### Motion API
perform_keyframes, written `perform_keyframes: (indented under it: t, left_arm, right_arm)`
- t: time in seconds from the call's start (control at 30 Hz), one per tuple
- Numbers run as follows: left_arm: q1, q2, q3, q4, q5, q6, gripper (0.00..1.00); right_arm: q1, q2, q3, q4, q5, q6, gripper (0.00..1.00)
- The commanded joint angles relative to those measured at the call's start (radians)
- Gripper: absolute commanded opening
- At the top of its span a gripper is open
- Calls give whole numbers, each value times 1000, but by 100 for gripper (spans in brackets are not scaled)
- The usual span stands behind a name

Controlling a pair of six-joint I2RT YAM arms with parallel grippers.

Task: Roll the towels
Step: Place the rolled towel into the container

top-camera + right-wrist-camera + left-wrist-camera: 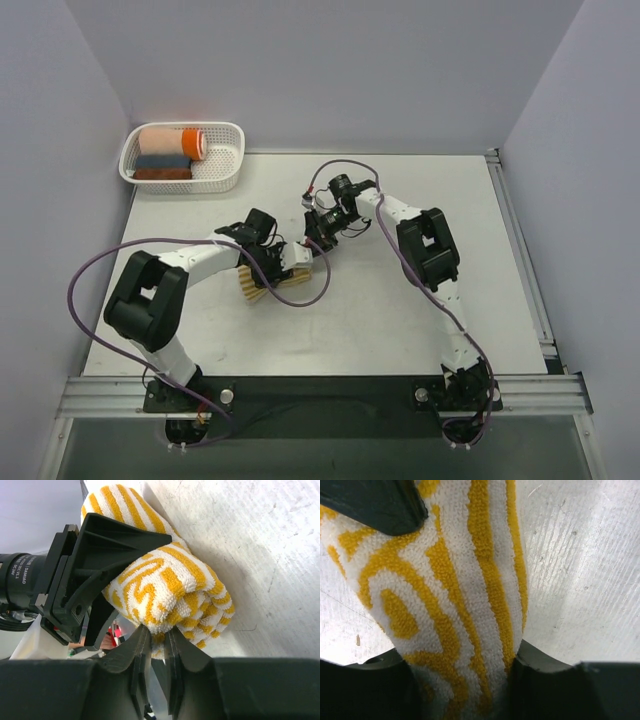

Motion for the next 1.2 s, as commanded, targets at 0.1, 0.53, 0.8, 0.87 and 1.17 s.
perform_keyframes:
  t: [0.1,0.53,0.8,0.87,1.17]
  left_arm:
    - [36,98,44,-216,112,-133,21]
    - [241,75,490,-319,207,-634,0]
    - [327,291,994,-319,-61,-746,0]
    - [364,349,1155,-296,-109,-773,0]
    - [438,712,1655,-151,-247,-763,0]
  right_arm:
    - [-60,-58,0,41,54,-8,56]
    - [-271,-395,-206,27,40,-48,100]
    - [-336,-462,-315,2,30,-83,100]
    - [-340,-475,-327,-1,33,-95,100]
    - [-345,-469,-347,-15,40,-118,100]
